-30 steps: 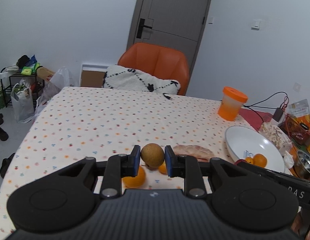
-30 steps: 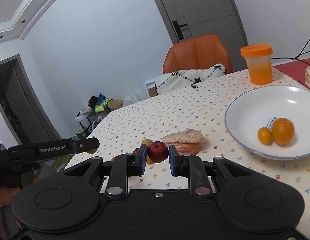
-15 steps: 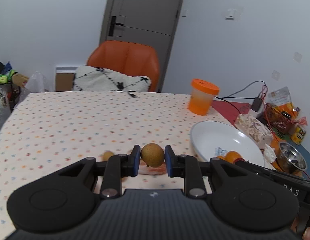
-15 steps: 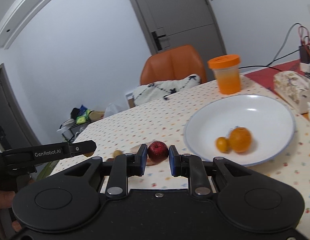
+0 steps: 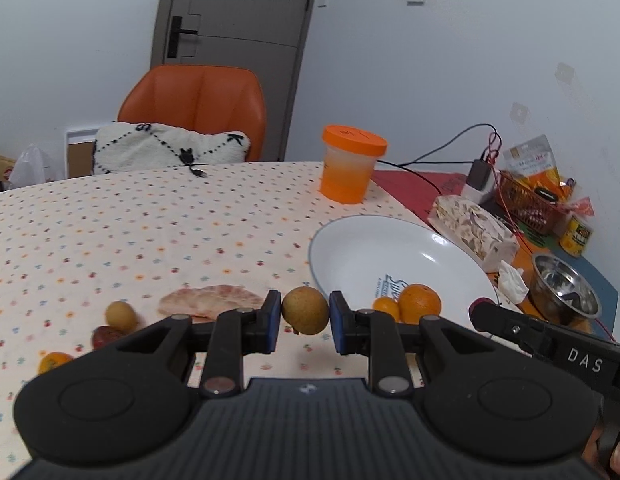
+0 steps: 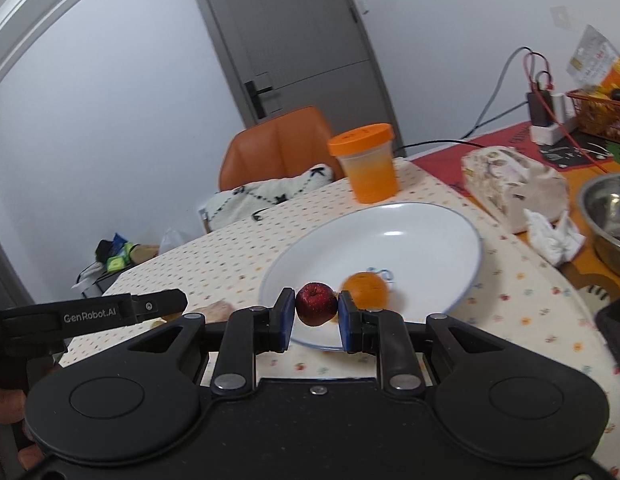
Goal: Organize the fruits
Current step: 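Carry the red plum with the right tool onto the white plate and release, then withdraw the right tool from the plate toward the remaining fruits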
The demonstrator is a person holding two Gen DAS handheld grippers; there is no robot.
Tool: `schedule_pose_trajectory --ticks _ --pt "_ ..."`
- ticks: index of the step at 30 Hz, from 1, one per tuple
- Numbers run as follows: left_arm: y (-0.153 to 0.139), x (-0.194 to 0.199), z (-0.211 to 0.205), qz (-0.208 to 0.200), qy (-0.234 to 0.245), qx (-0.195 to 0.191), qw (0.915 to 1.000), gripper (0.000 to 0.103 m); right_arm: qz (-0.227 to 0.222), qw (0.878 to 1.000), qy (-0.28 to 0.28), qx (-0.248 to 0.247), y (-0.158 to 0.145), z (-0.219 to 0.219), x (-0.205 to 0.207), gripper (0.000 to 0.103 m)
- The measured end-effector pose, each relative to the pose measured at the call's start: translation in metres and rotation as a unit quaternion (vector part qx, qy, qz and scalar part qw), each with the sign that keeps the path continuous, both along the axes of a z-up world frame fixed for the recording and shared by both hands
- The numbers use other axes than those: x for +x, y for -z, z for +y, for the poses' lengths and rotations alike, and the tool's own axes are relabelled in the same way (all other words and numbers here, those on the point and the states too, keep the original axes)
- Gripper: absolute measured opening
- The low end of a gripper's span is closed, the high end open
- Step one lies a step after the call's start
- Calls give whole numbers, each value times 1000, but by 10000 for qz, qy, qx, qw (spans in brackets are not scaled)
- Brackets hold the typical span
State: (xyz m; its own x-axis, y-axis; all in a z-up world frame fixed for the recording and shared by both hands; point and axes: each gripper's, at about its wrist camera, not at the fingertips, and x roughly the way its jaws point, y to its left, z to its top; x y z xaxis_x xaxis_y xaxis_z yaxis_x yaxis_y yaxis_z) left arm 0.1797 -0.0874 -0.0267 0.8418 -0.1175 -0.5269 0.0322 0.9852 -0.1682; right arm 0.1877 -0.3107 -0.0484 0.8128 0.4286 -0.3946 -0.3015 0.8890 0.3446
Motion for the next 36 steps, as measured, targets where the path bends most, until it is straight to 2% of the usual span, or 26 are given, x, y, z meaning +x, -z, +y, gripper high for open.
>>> schedule_pose_trajectory --ticks 14,26,28,32,36 --pt "11 36 -30 193 211 179 9994 24 125 9996 260 54 16 -26 24 22" --pt "17 57 -40 294 264 243 9989 24 120 9995 295 12 22 -29 38 23" --pt "17 59 -41 286 271 242 9989 24 75 9995 314 0 21 -29 37 29" --pt "16 59 -44 234 291 237 9990 24 69 9996 272 -1 21 -28 35 32" --pt "11 55 -46 38 244 239 9994 29 49 9996 277 1 20 -30 31 40"
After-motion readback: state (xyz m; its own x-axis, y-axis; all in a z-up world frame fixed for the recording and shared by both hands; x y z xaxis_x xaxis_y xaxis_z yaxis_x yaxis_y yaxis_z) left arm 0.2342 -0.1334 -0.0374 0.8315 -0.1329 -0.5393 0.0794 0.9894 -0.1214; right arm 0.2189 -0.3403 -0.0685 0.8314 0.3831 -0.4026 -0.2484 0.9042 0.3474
